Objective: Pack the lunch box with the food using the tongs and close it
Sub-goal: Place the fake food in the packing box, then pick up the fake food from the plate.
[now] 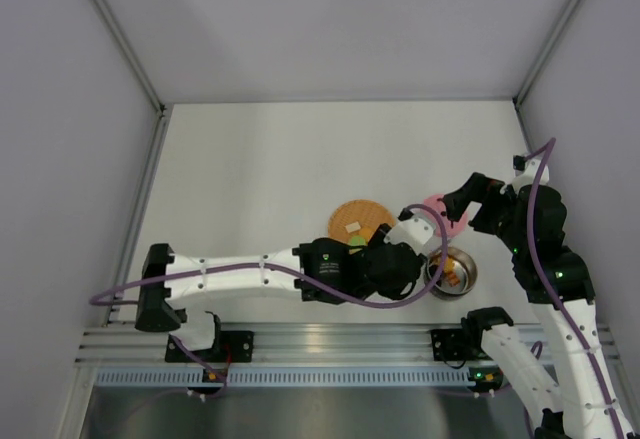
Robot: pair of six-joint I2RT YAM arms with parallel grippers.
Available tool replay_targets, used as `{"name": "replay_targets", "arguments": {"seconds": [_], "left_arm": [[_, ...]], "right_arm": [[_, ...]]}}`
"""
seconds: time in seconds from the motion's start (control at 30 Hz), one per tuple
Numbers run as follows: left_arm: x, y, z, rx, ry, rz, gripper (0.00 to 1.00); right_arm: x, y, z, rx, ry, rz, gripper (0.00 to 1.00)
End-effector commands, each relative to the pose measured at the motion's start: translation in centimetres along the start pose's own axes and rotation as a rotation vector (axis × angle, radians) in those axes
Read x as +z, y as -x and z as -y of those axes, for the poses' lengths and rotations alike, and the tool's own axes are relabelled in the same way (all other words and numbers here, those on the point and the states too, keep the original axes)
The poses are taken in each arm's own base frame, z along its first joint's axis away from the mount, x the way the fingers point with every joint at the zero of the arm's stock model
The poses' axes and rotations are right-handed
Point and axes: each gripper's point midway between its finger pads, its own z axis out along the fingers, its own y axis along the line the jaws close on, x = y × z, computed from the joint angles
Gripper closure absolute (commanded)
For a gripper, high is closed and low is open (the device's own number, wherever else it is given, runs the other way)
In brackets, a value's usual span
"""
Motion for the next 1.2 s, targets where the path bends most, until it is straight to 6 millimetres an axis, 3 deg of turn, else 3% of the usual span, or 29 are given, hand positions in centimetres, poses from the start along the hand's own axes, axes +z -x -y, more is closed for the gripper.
{"name": "replay_targets", "arguments": {"seconds": [0.0, 0.27, 0.47, 0.7, 1.17], "left_arm": [[-2.6, 1.8, -3.4, -0.100, 0.102, 0.088, 0.44], [-1.5, -2.3, -10.4, -0.237, 0.275, -0.023, 0.45], [-0.4, -4.2, -13.0, -0.298, 0.282, -0.064, 0.45], [1.1, -5.7, -13.7, -0.299, 0.282, -0.116, 0.45], [2.5, -6.9, -14.2, -0.299, 0.292, -0.158, 0.46]], "right_arm": [[-0.3, 0.3, 0.6, -0.002, -0.025, 0.009, 0.01], [-0.3, 0.1, 0.6, -0.002, -0.024, 0.009, 0.00], [-0.2, 0.1, 0.5, -0.002, -0.022, 0.006, 0.01], [-0.4, 0.2, 0.6, -0.001, -0.023, 0.010, 0.00], [-0.4, 0.0, 0.6, -0.003, -0.024, 0.006, 0.00]]}}
